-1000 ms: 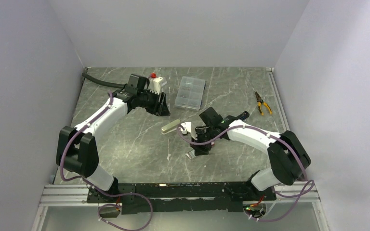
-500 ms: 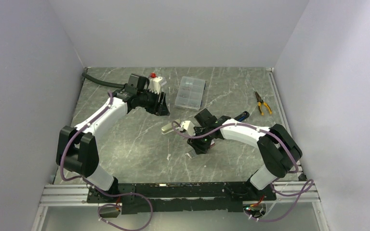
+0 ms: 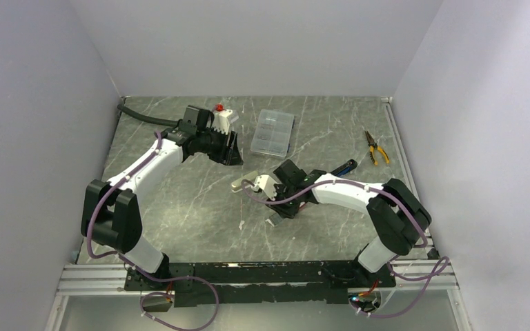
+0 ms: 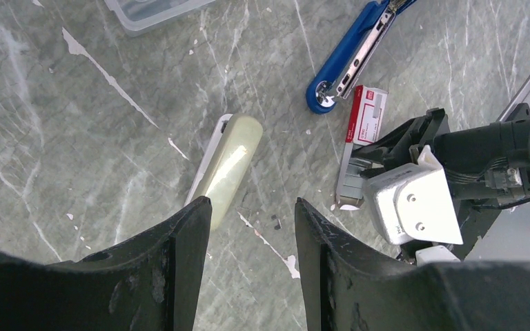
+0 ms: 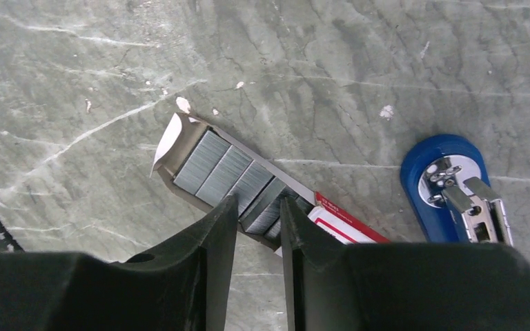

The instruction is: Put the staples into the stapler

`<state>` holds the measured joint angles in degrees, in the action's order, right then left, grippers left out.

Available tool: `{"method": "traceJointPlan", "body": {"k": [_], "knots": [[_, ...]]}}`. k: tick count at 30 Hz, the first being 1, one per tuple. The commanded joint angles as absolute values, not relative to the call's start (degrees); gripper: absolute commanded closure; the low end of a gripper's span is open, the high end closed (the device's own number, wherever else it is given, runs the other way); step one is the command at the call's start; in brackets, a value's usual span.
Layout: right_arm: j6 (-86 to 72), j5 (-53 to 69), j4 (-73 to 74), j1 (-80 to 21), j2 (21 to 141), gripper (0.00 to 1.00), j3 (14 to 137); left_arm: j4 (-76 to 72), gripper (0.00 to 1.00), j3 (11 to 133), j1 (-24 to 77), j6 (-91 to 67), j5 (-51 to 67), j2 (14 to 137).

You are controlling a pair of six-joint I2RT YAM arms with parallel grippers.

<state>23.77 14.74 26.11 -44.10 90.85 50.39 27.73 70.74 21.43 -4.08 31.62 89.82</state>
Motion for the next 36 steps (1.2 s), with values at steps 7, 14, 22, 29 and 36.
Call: {"method": "traceJointPlan", "body": {"k": [7, 14, 22, 29, 36], "knots": [[23.67, 7.27, 20.2, -44.92, 90.47, 0.78, 47.48, 26.89, 0.47, 72.17, 20.94, -3.78, 32.54, 89.46], [22.83, 7.83, 18.08, -44.88, 88.12, 0.85, 47.44, 27.36, 0.47, 71.99, 20.92, -2.1, 33.05, 89.95], [22.68, 19.0, 17.52, -43.14, 86.11, 0.86, 47.33, 26.91, 0.47, 71.17, 20.92, -0.7, 36.81, 90.05], [23.01, 21.65, 18.17, -40.19, 85.81, 0.85, 47.7, 26.5, 0.47, 70.48, 20.93, 1.97, 37.21, 89.56], [22.79, 17.07, 20.96, -40.49, 87.61, 0.65, 48.89, 25.09, 0.47, 68.76, 21.01, 3.67, 39.26, 88.9]]}}
